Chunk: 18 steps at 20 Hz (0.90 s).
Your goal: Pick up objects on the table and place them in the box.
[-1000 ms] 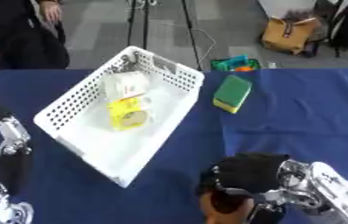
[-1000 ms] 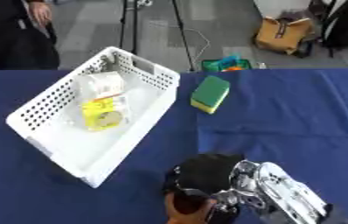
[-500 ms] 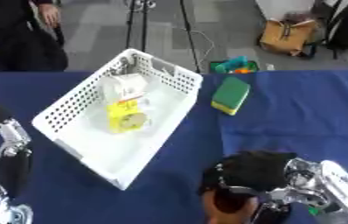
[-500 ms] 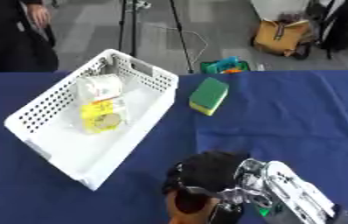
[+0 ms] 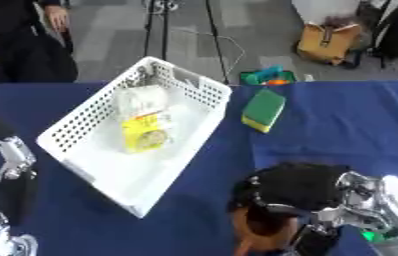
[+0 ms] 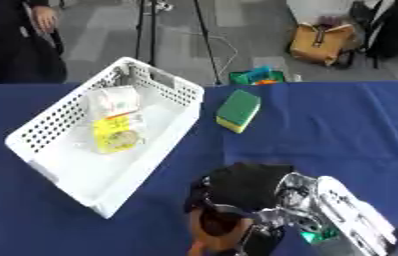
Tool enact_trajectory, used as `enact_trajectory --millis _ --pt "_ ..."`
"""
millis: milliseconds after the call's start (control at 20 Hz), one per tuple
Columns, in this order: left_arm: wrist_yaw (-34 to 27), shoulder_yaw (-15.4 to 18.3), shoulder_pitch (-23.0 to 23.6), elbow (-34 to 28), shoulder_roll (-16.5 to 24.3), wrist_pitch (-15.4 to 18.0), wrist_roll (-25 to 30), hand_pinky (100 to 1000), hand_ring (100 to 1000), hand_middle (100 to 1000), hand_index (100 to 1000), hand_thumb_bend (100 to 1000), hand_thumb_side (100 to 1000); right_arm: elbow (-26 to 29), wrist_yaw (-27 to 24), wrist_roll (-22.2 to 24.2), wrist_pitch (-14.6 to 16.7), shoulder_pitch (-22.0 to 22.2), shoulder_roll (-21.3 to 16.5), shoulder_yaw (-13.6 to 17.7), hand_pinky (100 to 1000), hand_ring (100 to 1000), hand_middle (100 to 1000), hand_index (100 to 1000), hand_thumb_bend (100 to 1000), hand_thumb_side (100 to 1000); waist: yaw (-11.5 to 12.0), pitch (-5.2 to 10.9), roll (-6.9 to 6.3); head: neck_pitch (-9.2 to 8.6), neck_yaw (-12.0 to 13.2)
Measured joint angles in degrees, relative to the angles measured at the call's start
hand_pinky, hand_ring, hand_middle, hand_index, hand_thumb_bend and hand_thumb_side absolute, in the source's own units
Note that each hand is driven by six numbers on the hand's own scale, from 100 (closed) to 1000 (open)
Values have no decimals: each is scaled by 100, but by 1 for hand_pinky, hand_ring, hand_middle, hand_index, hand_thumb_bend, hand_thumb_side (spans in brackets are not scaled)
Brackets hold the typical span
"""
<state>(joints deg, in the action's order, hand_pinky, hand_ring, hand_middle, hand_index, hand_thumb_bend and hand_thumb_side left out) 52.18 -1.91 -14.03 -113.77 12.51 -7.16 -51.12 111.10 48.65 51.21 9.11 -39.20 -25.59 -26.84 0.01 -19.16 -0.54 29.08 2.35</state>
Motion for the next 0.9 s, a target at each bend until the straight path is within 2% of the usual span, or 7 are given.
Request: enact_trajectory --millis 400,900 --pt "2 0 8 0 0 1 -1 897 771 772 678 100 852 204 -279 -1 -122 -537 -150 151 100 249 279 402 100 100 42 39 18 -3 -7" --pt "2 -37 13 0 0 31 11 897 771 773 678 100 855 148 -475 -52 -289 -1234 -194 300 100 246 277 372 100 100 244 39 41 -92 -163"
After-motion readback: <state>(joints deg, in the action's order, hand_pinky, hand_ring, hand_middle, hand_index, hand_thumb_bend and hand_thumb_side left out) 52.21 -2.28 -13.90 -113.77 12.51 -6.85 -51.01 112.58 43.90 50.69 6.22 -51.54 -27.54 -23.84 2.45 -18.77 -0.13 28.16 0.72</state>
